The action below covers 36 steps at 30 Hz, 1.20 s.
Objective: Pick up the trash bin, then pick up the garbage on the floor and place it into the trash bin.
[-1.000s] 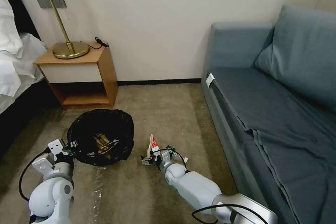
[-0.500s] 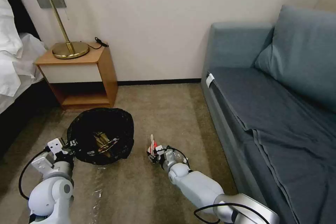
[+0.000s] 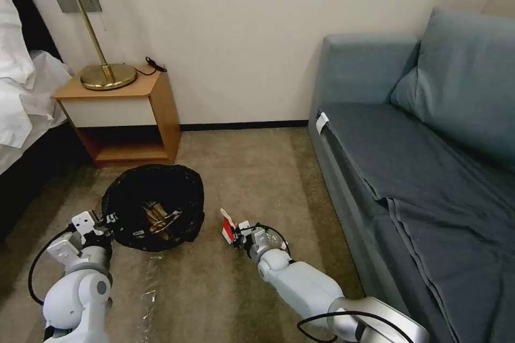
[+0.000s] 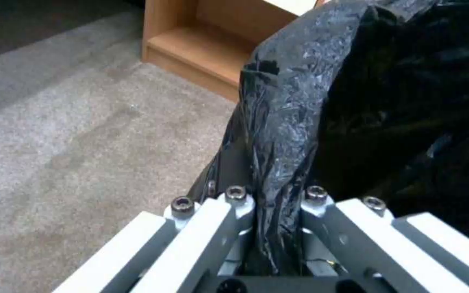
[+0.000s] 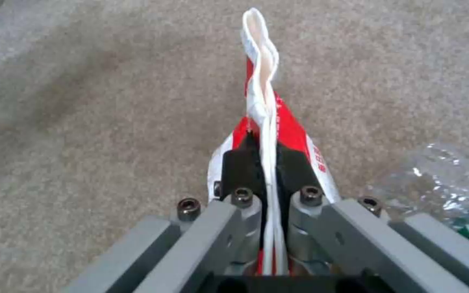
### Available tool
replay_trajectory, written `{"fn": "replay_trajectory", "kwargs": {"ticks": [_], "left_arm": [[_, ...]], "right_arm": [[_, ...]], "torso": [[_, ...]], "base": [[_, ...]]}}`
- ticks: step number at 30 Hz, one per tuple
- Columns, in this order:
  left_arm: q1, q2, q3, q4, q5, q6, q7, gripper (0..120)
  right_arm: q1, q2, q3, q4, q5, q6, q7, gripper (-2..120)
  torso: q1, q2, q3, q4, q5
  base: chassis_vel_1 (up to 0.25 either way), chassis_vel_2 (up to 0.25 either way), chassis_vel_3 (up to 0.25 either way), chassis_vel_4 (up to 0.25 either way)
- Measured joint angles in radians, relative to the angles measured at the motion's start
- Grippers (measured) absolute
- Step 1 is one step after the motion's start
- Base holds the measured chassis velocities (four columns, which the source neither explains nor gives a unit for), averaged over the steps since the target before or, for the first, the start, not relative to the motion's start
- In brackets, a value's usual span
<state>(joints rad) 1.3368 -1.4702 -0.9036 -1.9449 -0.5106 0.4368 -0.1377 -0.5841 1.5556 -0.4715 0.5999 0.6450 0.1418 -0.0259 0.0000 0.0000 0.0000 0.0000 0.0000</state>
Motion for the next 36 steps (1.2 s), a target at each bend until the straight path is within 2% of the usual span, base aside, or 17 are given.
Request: {"fn": "replay_trajectory", "kwargs": {"ticks": [8,21,27,29,36], "left_arm": [[-0.012,0.005,0.0,0.009,-0.005,0.005,-0.002,3],[-0.038,0.027,0.001,0.029,-0.022,0.009,-0.002,3],[-0.044,0.027,0.007,0.035,-0.023,0.013,-0.003,3],[-0.048,0.024,0.01,0.047,-0.022,0.007,-0.003,3],[-0.06,0.016,0.018,0.062,-0.022,0.0,0.001,3]], "right_arm": [[-0.007,-0.017,0.05,0.033,-0.002,0.004,0.015,1],[0.027,-0.046,0.297,0.096,-0.07,0.098,0.031,1],[0.079,-0.058,0.323,0.141,-0.11,0.141,0.028,1],[0.114,-0.062,0.327,0.196,-0.136,0.162,0.034,1],[0.153,-0.083,0.253,0.362,-0.125,0.152,0.097,1]], "torso": [[0.0,0.0,0.0,0.0001,0.0001],[0.0,0.0,0.0,0.0,0.0002],[0.0,0.0,0.0,-0.0001,0.0001],[0.0,0.0,0.0,0.0001,0.0001],[0.0,0.0,0.0,-0.0001,-0.0001]], "base": [[0.0,0.0,0.0,0.0],[0.0,0.0,0.0,0.0],[0.0,0.0,0.0,0.0],[0.0,0.0,0.0,0.0],[0.0,0.0,0.0,0.0]]}}
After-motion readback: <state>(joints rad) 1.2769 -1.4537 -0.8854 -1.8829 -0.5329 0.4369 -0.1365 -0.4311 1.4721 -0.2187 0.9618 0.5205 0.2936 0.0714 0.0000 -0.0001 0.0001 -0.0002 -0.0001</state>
